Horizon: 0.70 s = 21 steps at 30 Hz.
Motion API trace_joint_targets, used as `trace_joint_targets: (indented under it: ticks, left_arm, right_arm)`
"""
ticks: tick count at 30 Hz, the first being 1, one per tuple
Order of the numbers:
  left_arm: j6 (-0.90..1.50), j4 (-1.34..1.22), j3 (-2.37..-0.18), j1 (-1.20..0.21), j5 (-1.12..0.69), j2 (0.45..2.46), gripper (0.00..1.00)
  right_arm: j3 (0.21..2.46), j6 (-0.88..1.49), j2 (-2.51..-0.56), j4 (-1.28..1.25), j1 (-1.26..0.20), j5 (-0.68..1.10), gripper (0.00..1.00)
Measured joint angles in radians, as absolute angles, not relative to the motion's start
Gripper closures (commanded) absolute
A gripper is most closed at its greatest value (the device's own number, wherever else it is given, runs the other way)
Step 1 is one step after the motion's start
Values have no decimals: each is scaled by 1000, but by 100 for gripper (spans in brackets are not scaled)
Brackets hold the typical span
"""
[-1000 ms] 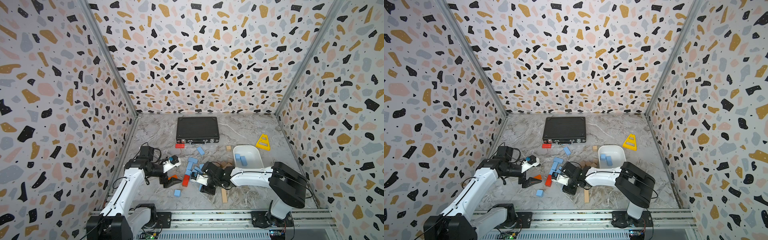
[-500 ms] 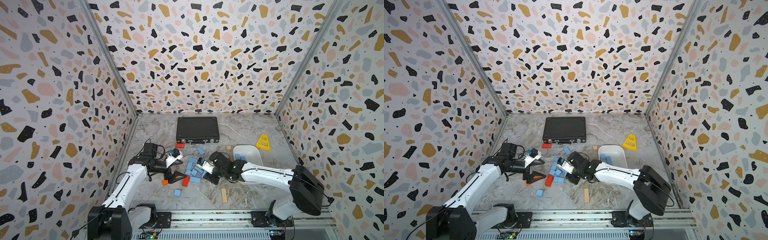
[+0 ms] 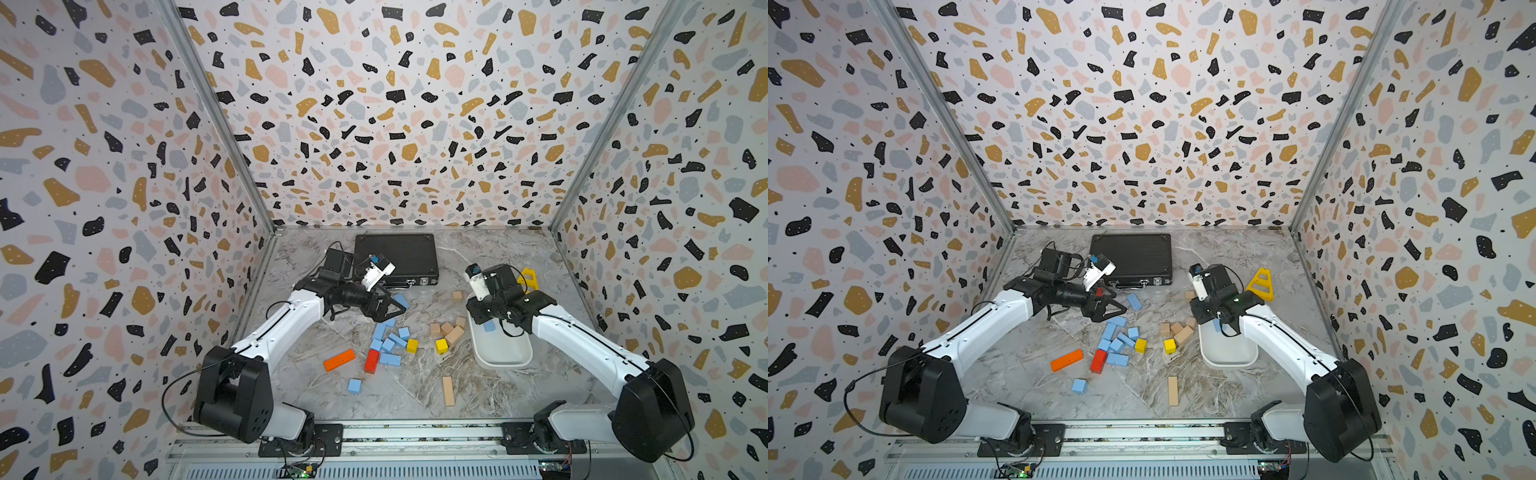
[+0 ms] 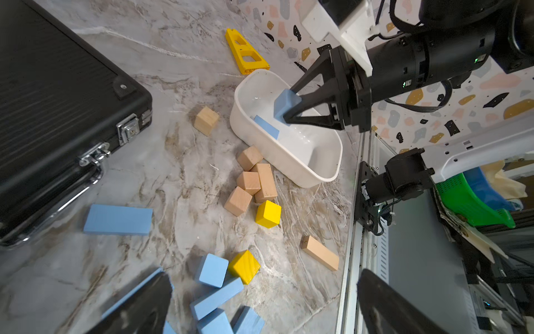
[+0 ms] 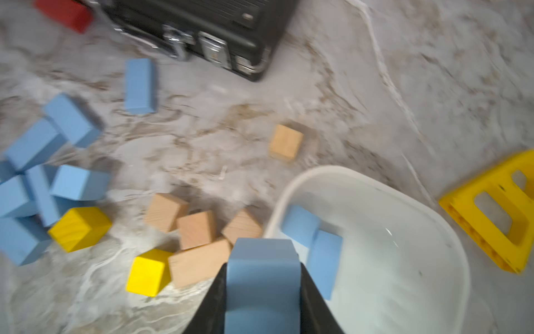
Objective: Pick out the blue building blocks
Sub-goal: Place the building block in the storage box.
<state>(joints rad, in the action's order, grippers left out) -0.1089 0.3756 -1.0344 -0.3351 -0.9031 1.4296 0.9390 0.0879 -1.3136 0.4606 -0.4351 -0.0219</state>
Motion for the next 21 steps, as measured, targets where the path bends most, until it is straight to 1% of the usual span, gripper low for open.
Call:
trace_joint_targets:
  ticks: [3, 9, 14, 21]
  left_arm:
    - [-20, 279, -968, -350, -899, 1429, 0]
    - [-6, 225, -867, -349, -849, 1406, 0]
    - [-32, 210, -834, -349, -816, 1350, 0]
    - [-41, 176, -791, -349, -811, 1339, 0]
  right_arm:
    - [920, 98, -1324, 480, -337, -44, 76]
    - [917, 98, -1406, 493, -220, -57, 76]
    - [918, 98, -1502, 484, -197, -39, 75]
    - [918, 96, -1581, 453, -197, -33, 73]
